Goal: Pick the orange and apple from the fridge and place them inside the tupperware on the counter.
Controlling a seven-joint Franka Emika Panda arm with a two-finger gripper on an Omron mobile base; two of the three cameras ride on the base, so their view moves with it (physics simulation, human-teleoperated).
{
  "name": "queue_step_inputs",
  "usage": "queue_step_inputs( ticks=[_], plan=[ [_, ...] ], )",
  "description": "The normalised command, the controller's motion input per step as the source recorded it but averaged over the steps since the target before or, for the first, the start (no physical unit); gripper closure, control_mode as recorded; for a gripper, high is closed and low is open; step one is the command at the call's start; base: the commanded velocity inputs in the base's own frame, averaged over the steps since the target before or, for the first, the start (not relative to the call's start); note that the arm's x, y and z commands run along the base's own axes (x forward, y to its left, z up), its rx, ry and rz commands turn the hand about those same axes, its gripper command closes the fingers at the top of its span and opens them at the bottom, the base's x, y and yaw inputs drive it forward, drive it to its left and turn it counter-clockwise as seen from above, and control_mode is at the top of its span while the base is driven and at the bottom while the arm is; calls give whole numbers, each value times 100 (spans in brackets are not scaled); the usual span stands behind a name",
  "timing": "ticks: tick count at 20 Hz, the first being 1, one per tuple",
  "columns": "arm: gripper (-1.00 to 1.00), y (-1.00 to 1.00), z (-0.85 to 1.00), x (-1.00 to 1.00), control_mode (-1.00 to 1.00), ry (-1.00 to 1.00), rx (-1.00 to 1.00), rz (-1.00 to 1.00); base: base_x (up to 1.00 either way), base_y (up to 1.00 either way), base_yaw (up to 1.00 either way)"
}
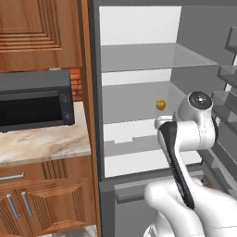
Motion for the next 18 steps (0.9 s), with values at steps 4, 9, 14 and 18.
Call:
queue_step_inputs(
  ticks=[4, 9, 14, 18],
  plan=[
    [-100, -11, 0, 56, -100, 0, 0, -10, 0, 0, 0],
    [-100, -23, 0, 50, -100, 0, 0, -6, 0, 0, 0],
    [-100, -24, 0, 54, -100, 0, 0, -3, 0, 0, 0],
    [-100, -10, -8, 70, -100, 0, 0, -1, 0, 0, 0]
  ],
)
